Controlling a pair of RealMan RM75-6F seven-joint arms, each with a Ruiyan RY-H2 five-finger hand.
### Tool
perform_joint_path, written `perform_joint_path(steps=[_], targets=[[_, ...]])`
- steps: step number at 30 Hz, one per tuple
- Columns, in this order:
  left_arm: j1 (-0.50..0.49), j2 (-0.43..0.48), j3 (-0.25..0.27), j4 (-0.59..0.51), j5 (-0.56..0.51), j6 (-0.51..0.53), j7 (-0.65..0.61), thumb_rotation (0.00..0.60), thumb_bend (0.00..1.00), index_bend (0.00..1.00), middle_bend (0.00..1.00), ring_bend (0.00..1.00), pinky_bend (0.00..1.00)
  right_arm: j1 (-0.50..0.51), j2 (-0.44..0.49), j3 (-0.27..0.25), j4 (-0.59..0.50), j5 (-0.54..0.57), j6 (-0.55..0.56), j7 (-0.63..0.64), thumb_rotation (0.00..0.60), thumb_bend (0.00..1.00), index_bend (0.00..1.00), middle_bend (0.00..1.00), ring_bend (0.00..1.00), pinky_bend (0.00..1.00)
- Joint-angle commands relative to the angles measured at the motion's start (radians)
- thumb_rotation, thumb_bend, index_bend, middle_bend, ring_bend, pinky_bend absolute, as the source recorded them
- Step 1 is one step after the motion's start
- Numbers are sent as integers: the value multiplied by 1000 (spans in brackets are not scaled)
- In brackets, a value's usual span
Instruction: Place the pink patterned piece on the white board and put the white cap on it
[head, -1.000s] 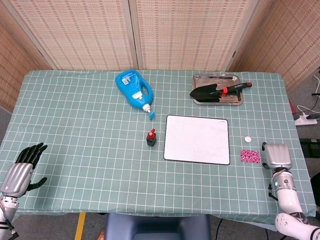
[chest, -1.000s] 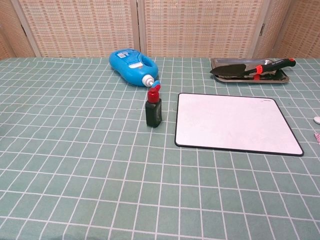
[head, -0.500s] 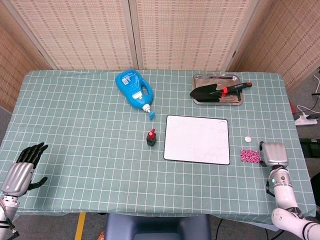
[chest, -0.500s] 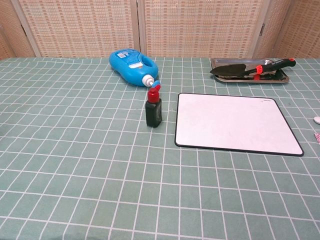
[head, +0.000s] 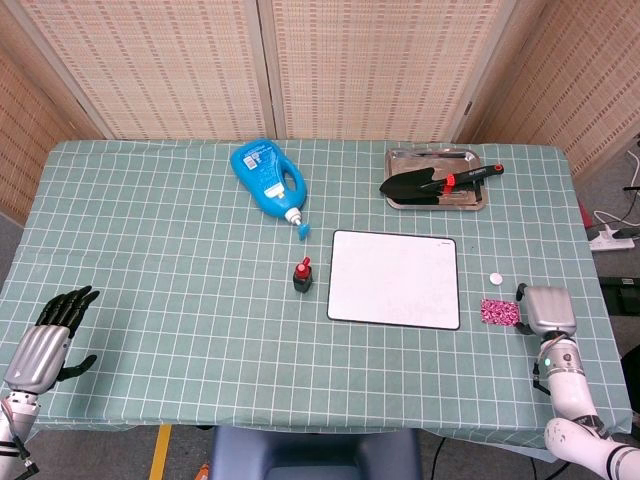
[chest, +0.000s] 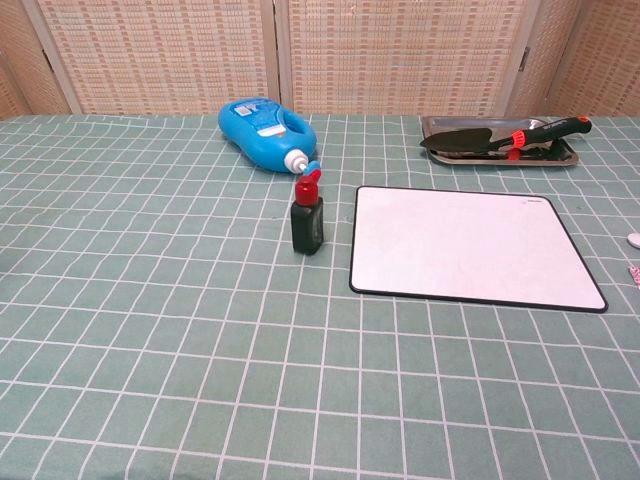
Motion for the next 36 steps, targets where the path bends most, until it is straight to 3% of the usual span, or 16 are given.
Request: perform_joint_path(steps=[1, 36], targets=[[-1, 0, 1, 1, 0, -2, 0, 600, 180, 0, 0, 0, 0, -1, -5, 0, 11, -2, -12, 25, 600, 213, 413, 755, 713, 666], [-17, -1, 12, 18, 4, -27, -37, 600, 183, 0, 0, 0, 0, 38, -3, -15, -22, 15, -66, 47, 600, 210, 332, 755, 706, 665]])
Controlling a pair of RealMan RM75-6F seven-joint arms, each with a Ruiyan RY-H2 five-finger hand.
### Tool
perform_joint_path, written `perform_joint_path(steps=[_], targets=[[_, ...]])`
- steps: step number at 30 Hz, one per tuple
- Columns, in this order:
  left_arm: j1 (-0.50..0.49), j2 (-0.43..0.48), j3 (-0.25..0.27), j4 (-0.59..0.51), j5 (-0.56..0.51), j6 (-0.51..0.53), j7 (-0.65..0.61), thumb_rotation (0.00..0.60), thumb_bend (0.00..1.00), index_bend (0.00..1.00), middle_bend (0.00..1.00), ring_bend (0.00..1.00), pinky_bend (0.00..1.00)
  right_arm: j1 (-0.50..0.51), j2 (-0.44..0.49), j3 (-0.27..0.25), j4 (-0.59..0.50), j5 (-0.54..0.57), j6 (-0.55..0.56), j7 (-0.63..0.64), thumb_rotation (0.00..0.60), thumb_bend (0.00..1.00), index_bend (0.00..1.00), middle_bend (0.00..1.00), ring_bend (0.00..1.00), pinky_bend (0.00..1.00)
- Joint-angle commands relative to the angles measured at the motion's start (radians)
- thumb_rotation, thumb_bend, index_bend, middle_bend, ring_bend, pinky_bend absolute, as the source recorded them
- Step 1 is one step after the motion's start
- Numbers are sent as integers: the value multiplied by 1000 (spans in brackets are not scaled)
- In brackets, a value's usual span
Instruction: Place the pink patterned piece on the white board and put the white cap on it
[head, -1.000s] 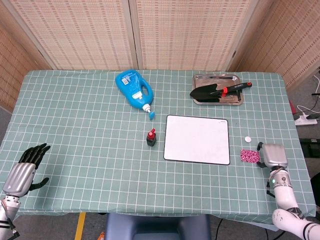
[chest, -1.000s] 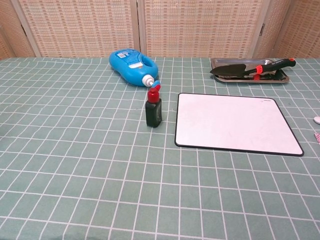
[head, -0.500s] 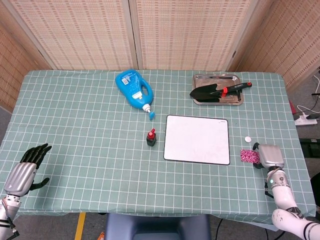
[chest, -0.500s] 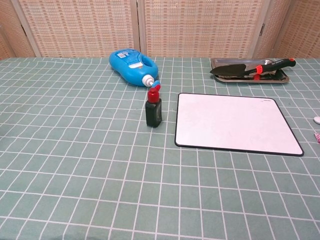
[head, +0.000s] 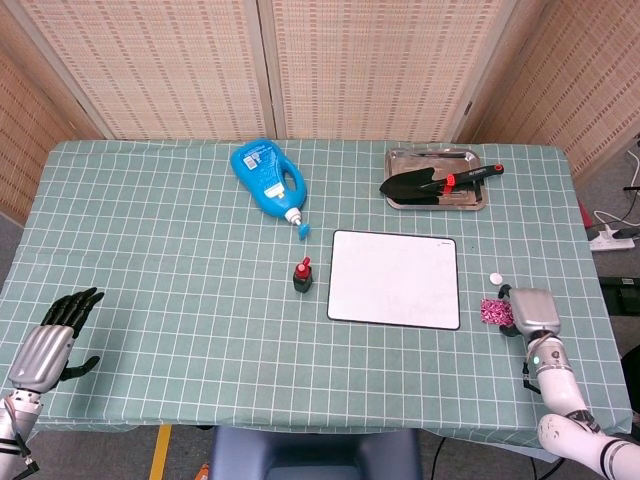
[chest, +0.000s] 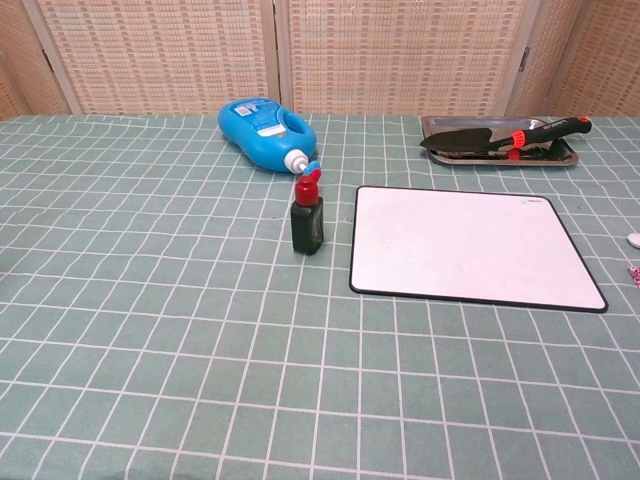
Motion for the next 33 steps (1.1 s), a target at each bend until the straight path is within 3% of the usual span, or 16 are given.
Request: perform_joint_path(steps=[1, 33], targets=[[0, 0, 0, 0, -1, 0, -3, 600, 184, 0, 0, 0, 0, 4, -1, -1, 3, 6, -5, -1, 600, 210, 325, 755, 706, 665], [-7, -17, -2, 27, -4, -4, -46, 600, 183, 0, 0, 0, 0, 42, -15, -18, 30, 72, -50, -33, 600, 210, 381, 755, 705, 664]])
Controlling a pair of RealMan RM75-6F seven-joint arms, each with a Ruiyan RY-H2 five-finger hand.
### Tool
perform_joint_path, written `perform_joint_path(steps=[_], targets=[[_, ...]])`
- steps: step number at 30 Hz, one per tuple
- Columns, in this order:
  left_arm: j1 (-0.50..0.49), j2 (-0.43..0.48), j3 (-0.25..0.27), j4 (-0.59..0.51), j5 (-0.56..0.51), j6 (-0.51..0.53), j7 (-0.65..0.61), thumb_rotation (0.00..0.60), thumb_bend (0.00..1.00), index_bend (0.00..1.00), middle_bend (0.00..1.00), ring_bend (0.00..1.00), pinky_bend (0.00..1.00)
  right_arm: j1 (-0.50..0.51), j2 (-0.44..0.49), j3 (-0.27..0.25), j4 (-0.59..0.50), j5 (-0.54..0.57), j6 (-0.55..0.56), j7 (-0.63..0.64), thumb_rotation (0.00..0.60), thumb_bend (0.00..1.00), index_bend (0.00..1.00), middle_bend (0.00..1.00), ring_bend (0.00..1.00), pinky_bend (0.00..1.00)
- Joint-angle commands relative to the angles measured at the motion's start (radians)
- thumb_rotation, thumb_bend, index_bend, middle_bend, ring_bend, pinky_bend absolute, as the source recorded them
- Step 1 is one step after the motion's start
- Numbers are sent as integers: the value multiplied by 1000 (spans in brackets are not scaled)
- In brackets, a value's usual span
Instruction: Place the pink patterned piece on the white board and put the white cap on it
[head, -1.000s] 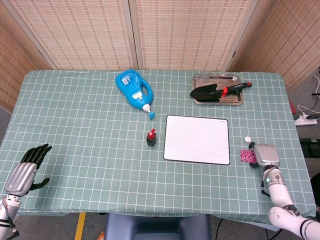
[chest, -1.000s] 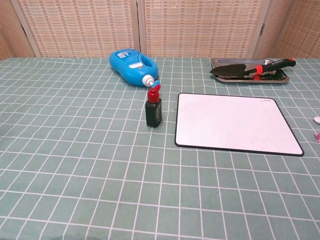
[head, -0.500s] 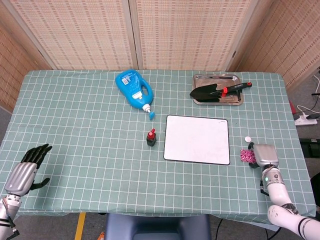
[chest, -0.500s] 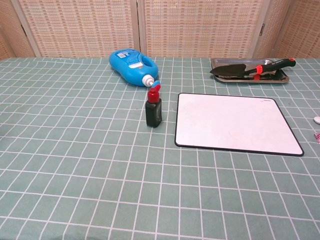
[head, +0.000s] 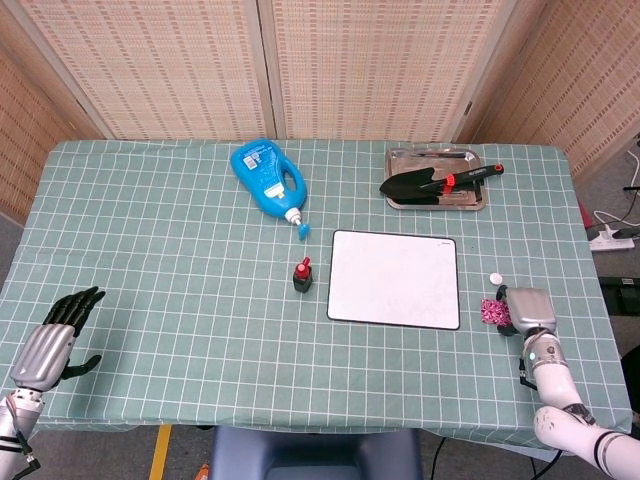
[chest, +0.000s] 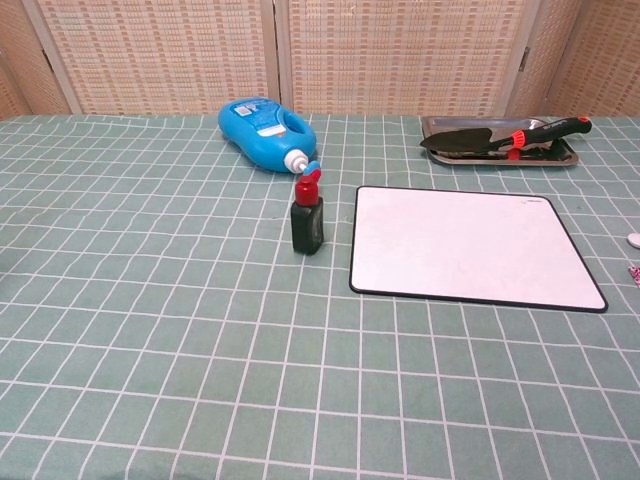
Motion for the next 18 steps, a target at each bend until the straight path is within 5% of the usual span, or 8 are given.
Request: perform_joint_path(steps=[1, 18], targets=[[-1, -1, -1, 2, -2, -1, -3, 600, 183, 0, 0, 0, 0, 4, 1, -2, 0, 4, -6, -1, 600, 210, 385, 755, 705, 664], [-3, 4, 3, 2, 2, -4, -21, 600, 182, 0, 0, 0, 0, 1, 33, 14, -69, -66, 25, 84, 600, 210, 444, 755, 705, 664]])
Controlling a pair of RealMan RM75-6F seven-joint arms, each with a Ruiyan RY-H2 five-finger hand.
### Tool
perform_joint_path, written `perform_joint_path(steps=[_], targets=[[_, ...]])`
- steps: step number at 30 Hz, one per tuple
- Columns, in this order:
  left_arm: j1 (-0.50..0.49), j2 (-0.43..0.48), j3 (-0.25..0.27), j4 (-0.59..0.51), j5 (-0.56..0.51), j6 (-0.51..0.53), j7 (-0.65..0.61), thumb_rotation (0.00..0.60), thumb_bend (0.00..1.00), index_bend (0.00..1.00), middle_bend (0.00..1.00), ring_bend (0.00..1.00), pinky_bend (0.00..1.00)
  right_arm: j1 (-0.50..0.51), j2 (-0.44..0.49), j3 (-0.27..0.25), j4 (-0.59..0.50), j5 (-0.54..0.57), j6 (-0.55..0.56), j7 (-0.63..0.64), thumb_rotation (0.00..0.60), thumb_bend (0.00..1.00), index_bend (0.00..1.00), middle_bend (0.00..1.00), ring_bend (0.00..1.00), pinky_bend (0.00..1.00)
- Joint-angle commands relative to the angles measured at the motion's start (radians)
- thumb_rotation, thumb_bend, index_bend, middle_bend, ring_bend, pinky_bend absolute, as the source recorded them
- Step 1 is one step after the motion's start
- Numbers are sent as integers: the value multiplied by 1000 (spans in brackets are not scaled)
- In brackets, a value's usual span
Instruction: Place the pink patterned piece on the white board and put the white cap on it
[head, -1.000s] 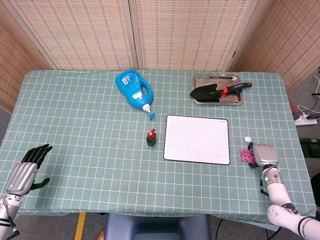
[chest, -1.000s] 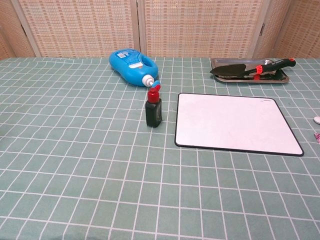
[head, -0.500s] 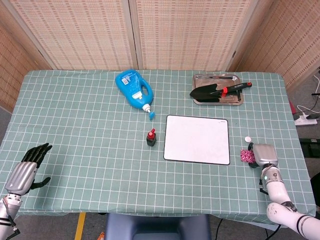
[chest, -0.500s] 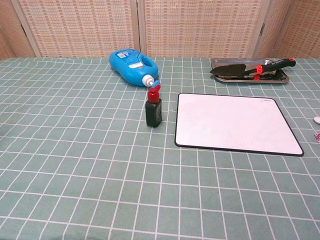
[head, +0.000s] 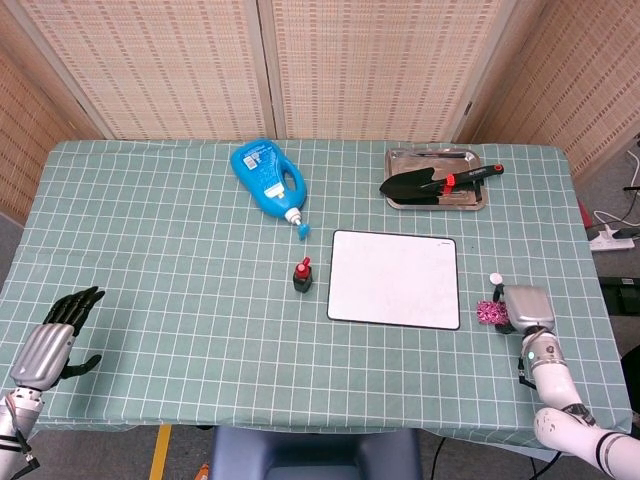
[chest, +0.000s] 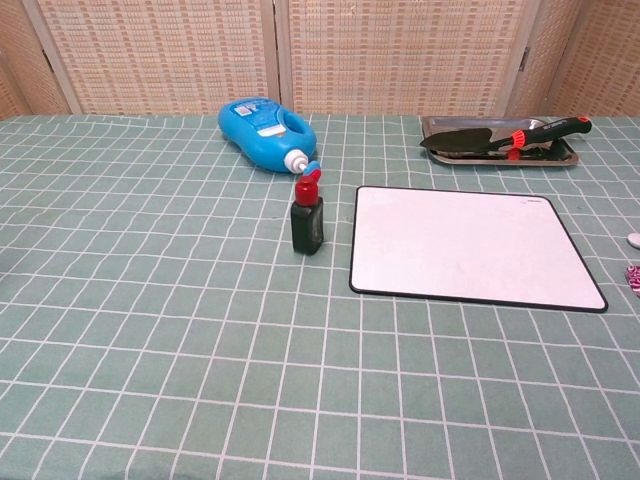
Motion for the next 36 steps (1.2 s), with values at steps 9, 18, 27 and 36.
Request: perform_joint_path(steps=[9, 18, 27, 36], targets=[[4, 21, -2, -9, -1, 10, -35, 600, 184, 0, 0, 0, 0, 52, 50, 43, -138, -137, 20, 61, 600, 210, 450, 755, 705, 664], [14, 41, -4, -7, -2, 26, -62, 600, 183, 0, 0, 0, 0, 190, -9, 108, -196, -15, -11, -94, 600, 210, 457, 755, 712, 664], [20, 45, -2, -12, 8, 42, -64, 600, 182, 0, 0, 0, 0, 302, -114, 119, -121, 148, -46, -205, 600, 210, 460, 755, 714, 665], [6, 43, 4, 2, 9, 6, -99, 600, 183, 0, 0, 0, 0, 364, -189, 114, 20, 258, -72, -226, 600, 210, 449, 755, 715, 664]])
